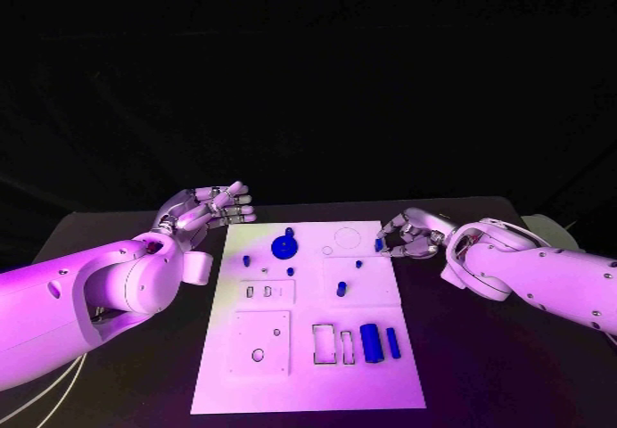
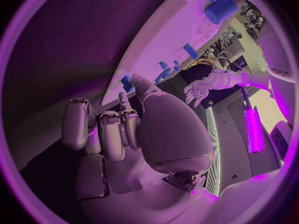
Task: Assemble the parts on the task board
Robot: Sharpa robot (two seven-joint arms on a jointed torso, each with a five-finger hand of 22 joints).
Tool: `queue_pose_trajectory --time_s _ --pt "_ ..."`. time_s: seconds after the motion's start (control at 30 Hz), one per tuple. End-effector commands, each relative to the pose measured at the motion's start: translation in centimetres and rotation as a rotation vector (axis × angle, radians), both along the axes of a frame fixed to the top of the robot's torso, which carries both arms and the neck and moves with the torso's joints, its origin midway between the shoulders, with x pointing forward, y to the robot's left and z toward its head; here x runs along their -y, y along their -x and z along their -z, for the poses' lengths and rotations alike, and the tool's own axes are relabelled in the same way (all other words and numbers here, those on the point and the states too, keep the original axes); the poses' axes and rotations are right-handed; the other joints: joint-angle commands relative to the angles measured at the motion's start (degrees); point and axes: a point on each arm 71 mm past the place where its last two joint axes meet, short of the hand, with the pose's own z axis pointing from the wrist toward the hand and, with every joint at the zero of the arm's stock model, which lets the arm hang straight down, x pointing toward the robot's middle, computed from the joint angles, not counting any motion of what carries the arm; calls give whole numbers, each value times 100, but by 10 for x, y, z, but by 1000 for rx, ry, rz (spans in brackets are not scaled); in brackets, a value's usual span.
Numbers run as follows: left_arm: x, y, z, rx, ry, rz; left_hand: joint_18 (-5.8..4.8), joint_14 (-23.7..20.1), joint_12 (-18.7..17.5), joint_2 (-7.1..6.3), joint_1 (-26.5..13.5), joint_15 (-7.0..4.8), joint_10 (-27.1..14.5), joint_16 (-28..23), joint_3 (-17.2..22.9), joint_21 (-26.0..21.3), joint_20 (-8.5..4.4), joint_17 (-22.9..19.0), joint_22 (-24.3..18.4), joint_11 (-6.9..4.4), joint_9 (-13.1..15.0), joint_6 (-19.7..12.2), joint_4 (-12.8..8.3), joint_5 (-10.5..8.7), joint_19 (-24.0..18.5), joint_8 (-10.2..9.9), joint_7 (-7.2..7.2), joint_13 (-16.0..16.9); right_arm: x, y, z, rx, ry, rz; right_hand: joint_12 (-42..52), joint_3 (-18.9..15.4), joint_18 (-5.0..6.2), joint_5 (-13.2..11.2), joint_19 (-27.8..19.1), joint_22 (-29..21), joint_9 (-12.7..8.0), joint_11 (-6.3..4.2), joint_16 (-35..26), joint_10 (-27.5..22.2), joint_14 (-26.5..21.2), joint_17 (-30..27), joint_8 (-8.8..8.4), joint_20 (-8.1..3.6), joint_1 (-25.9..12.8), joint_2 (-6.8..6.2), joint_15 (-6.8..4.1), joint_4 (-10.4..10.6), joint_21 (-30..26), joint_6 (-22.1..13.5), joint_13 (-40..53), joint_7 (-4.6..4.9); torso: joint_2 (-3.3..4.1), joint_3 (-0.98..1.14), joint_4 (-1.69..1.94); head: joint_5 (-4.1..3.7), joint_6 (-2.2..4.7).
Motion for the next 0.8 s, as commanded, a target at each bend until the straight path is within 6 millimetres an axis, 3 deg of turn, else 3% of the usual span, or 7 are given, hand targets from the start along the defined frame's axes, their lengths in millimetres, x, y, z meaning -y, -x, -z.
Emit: queue_pose_trajectory --time_s 0.03,0.8 --pt "2 0 -2 15 11 20 66 -13 -27 -22 41 28 19 -33 -19 -12 5 8 -7 38 0 9 -15 4 -34 -25 24 -2 -2 0 2 -8 2 -6 33 -28 29 22 36 44 4 13 27 41 492 1142 25 -17 -54 7 10 8 20 49 819 10 4 -2 5 9 11" --pt "3 1 -2 11 11 22 66 -12 -33 -21 57 27 22 -39 -14 -11 5 10 -8 37 1 11 -26 5 -36 -30 24 -2 -11 -3 4 -4 -1 4 106 66 18 -33 92 105 35 -27 50 133 503 1184 187 -28 -76 167 -15 22 57 337 911 -40 -3 5 -2 40 -16"
